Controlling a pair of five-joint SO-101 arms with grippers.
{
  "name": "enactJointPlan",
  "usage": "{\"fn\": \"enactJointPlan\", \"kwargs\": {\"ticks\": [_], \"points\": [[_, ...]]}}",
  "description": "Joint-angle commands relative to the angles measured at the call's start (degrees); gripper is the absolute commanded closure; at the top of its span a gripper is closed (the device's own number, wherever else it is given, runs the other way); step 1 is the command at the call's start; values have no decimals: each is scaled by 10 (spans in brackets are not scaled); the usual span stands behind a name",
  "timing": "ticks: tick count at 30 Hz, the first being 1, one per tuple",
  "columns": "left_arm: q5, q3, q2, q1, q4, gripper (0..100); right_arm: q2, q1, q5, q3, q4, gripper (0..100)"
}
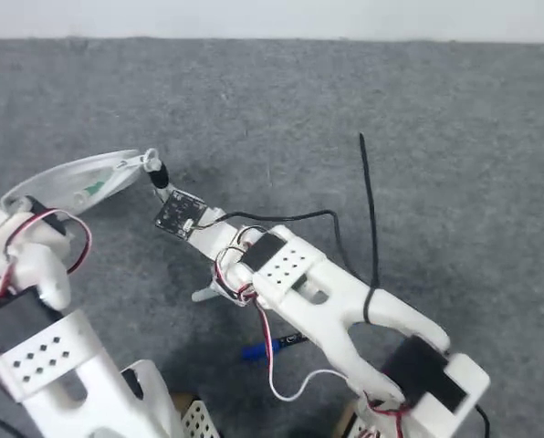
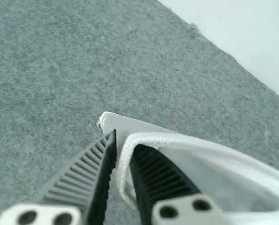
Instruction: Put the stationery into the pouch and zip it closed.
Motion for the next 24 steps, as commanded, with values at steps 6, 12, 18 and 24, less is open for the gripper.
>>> {"fn": "enactJointPlan", "kwargs": {"ticks": [6,12,18,24], "points": [[19,-18,-14,-22,-26,988,-55,9,10,21,-56,847],[19,-18,-14,-22,-26,988,-54,18,11,61,-138,847],[19,-17,-14,-22,-26,988,-3,17,11,56,-175,846],[19,-17,-14,-22,-24,988,66,23,11,15,-175,846]]}}
